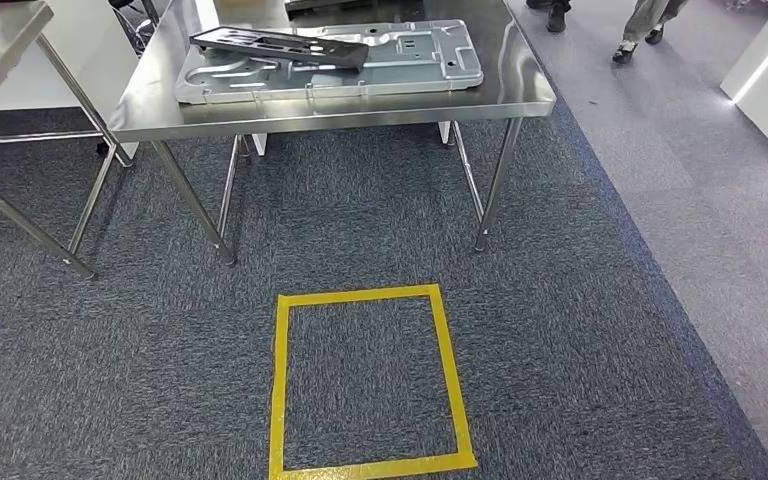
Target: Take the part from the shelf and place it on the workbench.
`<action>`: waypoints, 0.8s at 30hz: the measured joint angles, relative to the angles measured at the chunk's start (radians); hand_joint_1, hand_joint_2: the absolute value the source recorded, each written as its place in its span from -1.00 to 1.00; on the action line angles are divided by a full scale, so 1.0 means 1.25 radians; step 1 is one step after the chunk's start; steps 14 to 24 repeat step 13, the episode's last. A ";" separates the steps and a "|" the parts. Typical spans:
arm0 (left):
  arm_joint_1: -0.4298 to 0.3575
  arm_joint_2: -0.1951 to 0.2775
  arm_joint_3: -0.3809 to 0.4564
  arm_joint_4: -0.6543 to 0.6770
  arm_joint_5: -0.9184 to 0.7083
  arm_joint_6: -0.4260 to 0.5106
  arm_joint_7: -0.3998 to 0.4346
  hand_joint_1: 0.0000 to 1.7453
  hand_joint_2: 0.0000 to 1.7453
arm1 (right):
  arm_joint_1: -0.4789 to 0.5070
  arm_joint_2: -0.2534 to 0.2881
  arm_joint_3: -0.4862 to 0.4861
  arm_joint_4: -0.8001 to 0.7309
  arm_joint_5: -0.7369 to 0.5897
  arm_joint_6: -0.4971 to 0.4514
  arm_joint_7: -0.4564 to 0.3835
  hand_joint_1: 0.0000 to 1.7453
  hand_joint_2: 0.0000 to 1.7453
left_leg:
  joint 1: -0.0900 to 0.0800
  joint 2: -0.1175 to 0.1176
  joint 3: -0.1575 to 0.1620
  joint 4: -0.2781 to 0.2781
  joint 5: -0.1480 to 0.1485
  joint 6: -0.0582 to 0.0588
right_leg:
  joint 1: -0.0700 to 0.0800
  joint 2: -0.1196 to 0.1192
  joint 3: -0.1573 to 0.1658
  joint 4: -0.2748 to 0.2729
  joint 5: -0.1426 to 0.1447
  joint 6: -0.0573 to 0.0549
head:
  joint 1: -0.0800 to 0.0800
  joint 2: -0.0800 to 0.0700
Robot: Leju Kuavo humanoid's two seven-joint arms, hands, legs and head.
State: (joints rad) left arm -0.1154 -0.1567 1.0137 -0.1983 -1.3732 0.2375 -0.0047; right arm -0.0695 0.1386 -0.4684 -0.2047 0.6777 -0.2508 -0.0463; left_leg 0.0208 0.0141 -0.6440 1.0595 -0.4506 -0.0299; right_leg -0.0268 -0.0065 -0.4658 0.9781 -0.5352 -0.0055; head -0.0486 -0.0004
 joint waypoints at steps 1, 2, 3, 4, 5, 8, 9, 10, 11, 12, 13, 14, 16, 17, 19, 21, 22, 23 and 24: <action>0.005 0.001 -0.007 0.000 0.008 -0.001 0.002 -1.00 1.00 | 0.000 0.000 0.006 -0.001 0.001 -0.001 -0.014 -1.00 1.00 | 0.001 -0.002 -0.015 0.043 -0.035 -0.002 | 0.001 -0.001 -0.005 0.000 0.006 -0.005 | 0.000 0.000; 0.011 0.001 -0.017 0.000 0.022 -0.003 0.003 -1.00 1.00 | 0.001 -0.001 0.013 -0.003 -0.002 0.000 -0.023 -1.00 1.00 | 0.001 -0.002 -0.032 0.097 -0.070 -0.004 | 0.003 -0.002 -0.012 0.001 0.011 -0.008 | 0.000 0.000; 0.018 0.002 -0.031 0.000 0.039 -0.006 0.003 -1.00 1.00 | 0.001 -0.001 0.020 -0.006 -0.008 0.003 -0.027 -1.00 1.00 | 0.001 -0.003 -0.047 0.149 -0.095 -0.005 | 0.006 -0.002 -0.018 0.001 0.016 -0.010 | 0.000 0.000; 0.026 0.004 -0.045 0.000 0.060 -0.009 0.003 -1.00 1.00 | 0.002 -0.002 0.028 -0.010 -0.017 0.006 -0.029 -1.00 1.00 | 0.001 -0.003 -0.052 0.181 -0.105 -0.004 | 0.009 -0.002 -0.024 0.002 0.020 -0.011 | 0.000 0.000; 0.035 0.005 -0.059 0.000 0.081 -0.013 0.004 -1.00 1.00 | 0.003 -0.003 0.035 -0.015 -0.028 0.010 -0.029 -1.00 0.50 | 0.000 -0.003 -0.043 0.183 -0.099 -0.002 | 0.012 -0.002 -0.029 0.003 0.024 -0.012 | 0.000 0.000; 0.060 0.011 -0.102 0.000 0.147 -0.024 0.004 -1.00 -0.50 | 0.002 -0.007 0.059 -0.036 -0.060 0.021 -0.027 -1.00 -1.00 | -0.007 -0.004 0.059 0.041 -0.046 0.018 | 0.019 0.000 -0.038 0.006 0.030 -0.009 | 0.000 0.000; 0.066 0.014 -0.117 0.000 0.168 -0.027 0.004 -1.00 -1.00 | 0.002 -0.008 0.067 -0.044 -0.070 0.025 -0.026 -1.00 -1.00 | -0.010 -0.004 0.090 -0.008 -0.038 0.025 | 0.020 -0.001 -0.039 0.007 0.032 -0.007 | 0.000 0.000; 0.072 0.016 -0.132 0.000 0.190 -0.030 0.004 -1.00 -1.00 | 0.002 -0.009 0.074 -0.050 -0.081 0.029 -0.024 -1.00 -1.00 | -0.013 -0.004 0.109 -0.040 -0.036 0.030 | 0.021 -0.001 -0.041 0.007 0.034 -0.004 | 0.000 0.000; 0.077 0.019 -0.148 0.000 0.212 -0.034 0.004 -1.00 -1.00 | 0.002 -0.011 0.082 -0.055 -0.092 0.034 -0.023 -1.00 -1.00 | -0.015 -0.003 0.115 -0.054 -0.037 0.033 | 0.021 -0.003 -0.042 0.007 0.036 0.000 | 0.000 0.000; 0.082 0.020 -0.162 0.001 0.233 -0.038 0.004 -1.00 -1.00 | 0.003 -0.012 0.089 -0.060 -0.103 0.037 -0.022 -1.00 -1.00 | -0.016 -0.004 0.114 -0.059 -0.036 0.034 | 0.020 -0.003 -0.043 0.007 0.038 0.005 | 0.000 0.000; 0.085 0.021 -0.170 0.001 0.244 -0.039 0.004 -1.00 -1.00 | 0.003 -0.013 0.093 -0.062 -0.108 0.040 -0.022 -1.00 -1.00 | -0.017 -0.004 0.112 -0.060 -0.035 0.036 | 0.020 -0.004 -0.043 0.006 0.039 0.007 | 0.000 0.000; 0.085 0.021 -0.170 0.001 0.244 -0.039 0.004 -1.00 -1.00 | 0.003 -0.013 0.093 -0.062 -0.108 0.040 -0.022 -1.00 -1.00 | -0.017 -0.004 0.112 -0.060 -0.035 0.036 | 0.020 -0.004 -0.043 0.006 0.039 0.007 | 0.000 0.000; 0.085 0.021 -0.170 0.001 0.244 -0.039 0.004 -1.00 -1.00 | 0.003 -0.013 0.093 -0.062 -0.108 0.040 -0.022 -1.00 -1.00 | -0.017 -0.004 0.112 -0.060 -0.035 0.036 | 0.020 -0.004 -0.043 0.006 0.039 0.007 | 0.000 0.000; 0.085 0.021 -0.170 0.001 0.244 -0.039 0.004 -1.00 -1.00 | 0.003 -0.013 0.093 -0.062 -0.108 0.040 -0.022 -1.00 -1.00 | -0.017 -0.004 0.112 -0.060 -0.035 0.036 | 0.020 -0.004 -0.043 0.006 0.039 0.007 | 0.000 0.000; 0.085 0.021 -0.170 0.001 0.244 -0.039 0.004 -1.00 -1.00 | 0.003 -0.013 0.093 -0.062 -0.108 0.040 -0.022 -1.00 -1.00 | -0.017 -0.004 0.112 -0.060 -0.035 0.036 | 0.020 -0.004 -0.043 0.006 0.039 0.007 | 0.000 0.000; 0.085 0.021 -0.170 0.001 0.244 -0.039 0.004 -1.00 -1.00 | 0.003 -0.013 0.093 -0.062 -0.108 0.040 -0.022 -1.00 -1.00 | -0.017 -0.004 0.112 -0.060 -0.035 0.036 | 0.020 -0.004 -0.043 0.006 0.039 0.007 | 0.000 0.000; 0.085 0.021 -0.170 0.001 0.244 -0.039 0.004 -1.00 -1.00 | 0.003 -0.013 0.093 -0.062 -0.108 0.040 -0.022 -1.00 -1.00 | -0.017 -0.004 0.112 -0.060 -0.035 0.036 | 0.020 -0.004 -0.043 0.006 0.039 0.007 | 0.000 0.000; 0.085 0.021 -0.170 0.001 0.244 -0.039 0.004 -1.00 -1.00 | 0.003 -0.013 0.093 -0.062 -0.108 0.040 -0.022 -1.00 -1.00 | -0.017 -0.004 0.112 -0.060 -0.035 0.036 | 0.020 -0.004 -0.043 0.006 0.039 0.007 | 0.000 0.000; 0.085 0.021 -0.170 0.001 0.244 -0.039 0.004 -1.00 -1.00 | 0.003 -0.013 0.093 -0.062 -0.108 0.040 -0.022 -1.00 -1.00 | -0.017 -0.004 0.112 -0.060 -0.035 0.036 | 0.020 -0.004 -0.043 0.006 0.039 0.007 | 0.000 0.000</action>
